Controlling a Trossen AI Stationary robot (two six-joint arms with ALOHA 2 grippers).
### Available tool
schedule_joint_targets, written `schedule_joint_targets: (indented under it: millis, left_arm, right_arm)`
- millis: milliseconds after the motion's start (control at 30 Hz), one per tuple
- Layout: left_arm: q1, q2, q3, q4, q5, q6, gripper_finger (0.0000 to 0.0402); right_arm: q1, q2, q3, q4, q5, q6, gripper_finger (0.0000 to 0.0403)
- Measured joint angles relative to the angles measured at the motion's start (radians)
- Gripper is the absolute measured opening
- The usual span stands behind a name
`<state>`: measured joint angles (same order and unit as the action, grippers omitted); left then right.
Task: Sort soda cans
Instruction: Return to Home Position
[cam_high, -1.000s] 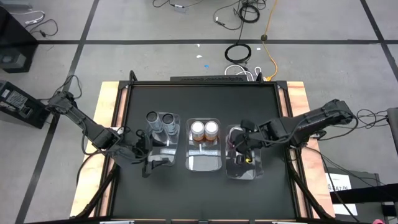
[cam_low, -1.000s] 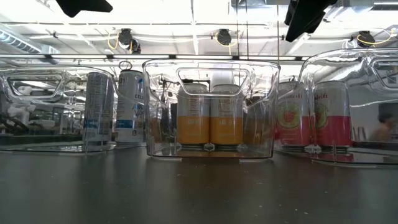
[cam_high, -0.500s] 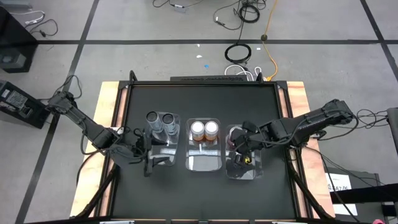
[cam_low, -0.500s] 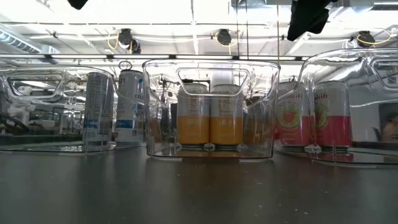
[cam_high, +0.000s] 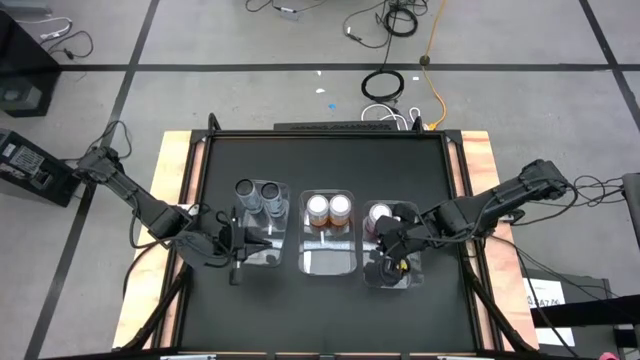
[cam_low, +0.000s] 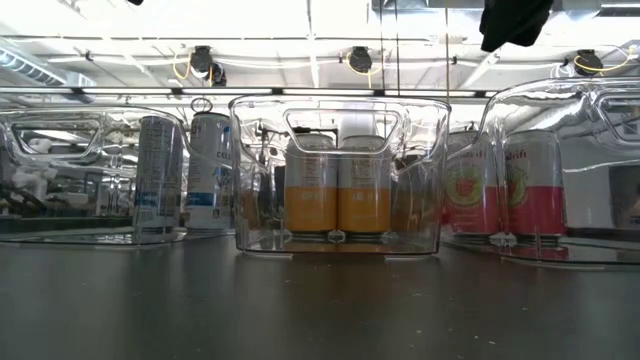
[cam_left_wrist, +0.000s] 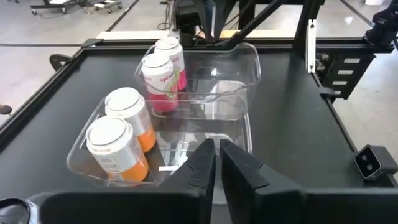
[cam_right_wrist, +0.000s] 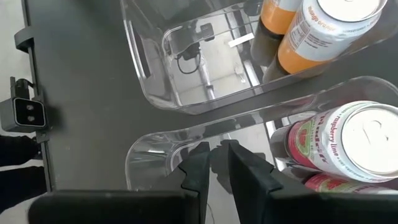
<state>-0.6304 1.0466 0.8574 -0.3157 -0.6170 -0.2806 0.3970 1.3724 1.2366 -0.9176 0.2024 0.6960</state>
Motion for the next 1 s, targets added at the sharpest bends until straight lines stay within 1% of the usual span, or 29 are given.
schedule_joint_targets:
  millis: [167,333,433,533,600,700,767,833,933,1000]
  left_arm:
    - [0.000,0.000,0.000,-0.011,0.000,0.000,0.0054]
    - [0.000,0.000,0.000,-0.004,0.015,-0.024,0.0057]
    - [0.003,0.000,0.000,-0.007,0.016,-0.014,0.0057]
    - [0.034,0.000,0.000,-0.007,0.030,0.006,0.0057]
    - [0.075,0.000,0.000,-0.007,0.075,0.014,0.0057]
    - [0.142,0.000,0.000,-0.007,0.190,0.091,0.0057]
    - [0.187,0.000,0.000,0.002,0.251,0.140,0.0057]
    - [0.228,0.000,0.000,0.025,0.292,0.178,0.0057]
    - [0.273,-0.001,-0.016,0.083,0.349,0.215,0.0057]
    - [0.296,-0.004,-0.070,0.169,0.365,0.219,0.0057]
  right_arm:
    - [0.003,0.000,0.000,0.000,0.000,0.000,0.0050]
    - [0.002,0.000,0.000,0.000,0.000,-0.005,0.0050]
    - [0.003,0.000,0.000,0.000,0.001,0.017,0.0050]
    - [0.004,0.000,0.000,0.001,0.001,0.018,0.0050]
    - [0.004,0.000,0.000,0.002,0.009,0.006,0.0050]
    - [0.004,0.000,0.000,0.017,0.043,-0.070,0.0050]
    - [0.002,0.000,-0.012,0.063,0.092,-0.133,0.0050]
    - [-0.014,-0.001,-0.041,0.128,0.109,-0.180,0.0050]
    - [-0.047,-0.002,-0.099,0.237,0.062,-0.215,0.0050]
    - [-0.067,-0.005,-0.137,0.293,0.019,-0.222,0.0050]
